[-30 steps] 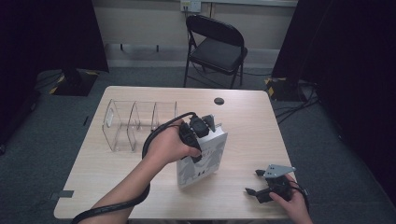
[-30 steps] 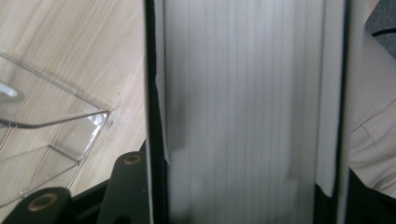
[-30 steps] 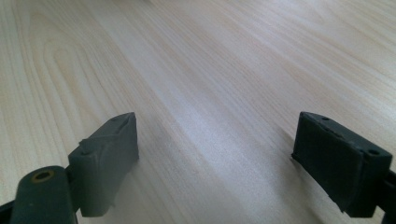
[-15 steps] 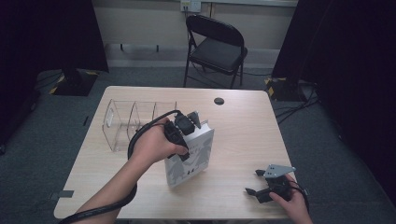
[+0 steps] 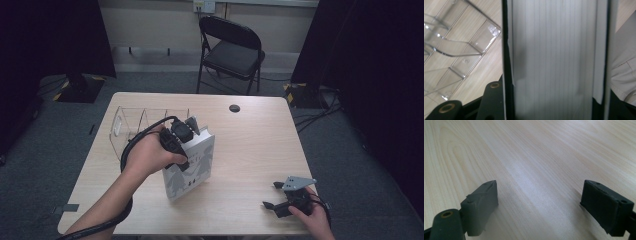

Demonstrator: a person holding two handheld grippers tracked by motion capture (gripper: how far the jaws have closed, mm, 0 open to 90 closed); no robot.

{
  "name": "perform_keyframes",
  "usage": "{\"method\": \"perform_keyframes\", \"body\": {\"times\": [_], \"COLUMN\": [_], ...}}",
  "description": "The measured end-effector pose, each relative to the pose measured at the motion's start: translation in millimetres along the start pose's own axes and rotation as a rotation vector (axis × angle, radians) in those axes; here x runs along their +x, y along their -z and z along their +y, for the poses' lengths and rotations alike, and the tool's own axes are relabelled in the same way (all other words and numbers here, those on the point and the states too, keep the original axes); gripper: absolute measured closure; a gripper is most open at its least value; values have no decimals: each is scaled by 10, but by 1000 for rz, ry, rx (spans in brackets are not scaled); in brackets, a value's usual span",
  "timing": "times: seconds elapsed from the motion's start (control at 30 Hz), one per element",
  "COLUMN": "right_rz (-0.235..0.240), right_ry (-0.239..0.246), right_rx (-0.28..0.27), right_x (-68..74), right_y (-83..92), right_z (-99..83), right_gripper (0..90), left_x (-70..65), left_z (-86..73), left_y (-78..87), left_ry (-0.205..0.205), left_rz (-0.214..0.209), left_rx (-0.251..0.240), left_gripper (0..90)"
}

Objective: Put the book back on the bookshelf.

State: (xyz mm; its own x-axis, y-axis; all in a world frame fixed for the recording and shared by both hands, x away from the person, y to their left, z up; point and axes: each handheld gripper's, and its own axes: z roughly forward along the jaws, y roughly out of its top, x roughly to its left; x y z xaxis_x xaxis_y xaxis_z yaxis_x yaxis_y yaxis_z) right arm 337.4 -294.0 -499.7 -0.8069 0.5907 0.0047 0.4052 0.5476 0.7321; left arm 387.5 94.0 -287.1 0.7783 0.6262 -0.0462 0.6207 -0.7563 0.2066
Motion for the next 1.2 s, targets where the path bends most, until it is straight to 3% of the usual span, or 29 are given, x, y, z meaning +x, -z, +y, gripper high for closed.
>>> {"method": "perform_keyframes", "body": {"times": [0.8, 0.93, 1.0, 1.2], "right_rz": [1, 0, 0, 2], "right_ry": [2, 5, 7, 6], "right_rx": [1, 2, 2, 0], "right_x": [6, 6, 5, 6], "right_y": [16, 20, 21, 20], "right_z": [-15, -18, -19, -21], "right_gripper": [133, 133, 133, 133], "left_x": [151, 171, 183, 243], "left_z": [-274, -300, -317, -375], "left_y": [9, 3, -7, -17], "left_ry": [85, 80, 107, 136], "left_rz": [16, 29, 16, 20], "left_rx": [-17, -18, -33, -30], "left_gripper": [531, 530, 531, 530]}}
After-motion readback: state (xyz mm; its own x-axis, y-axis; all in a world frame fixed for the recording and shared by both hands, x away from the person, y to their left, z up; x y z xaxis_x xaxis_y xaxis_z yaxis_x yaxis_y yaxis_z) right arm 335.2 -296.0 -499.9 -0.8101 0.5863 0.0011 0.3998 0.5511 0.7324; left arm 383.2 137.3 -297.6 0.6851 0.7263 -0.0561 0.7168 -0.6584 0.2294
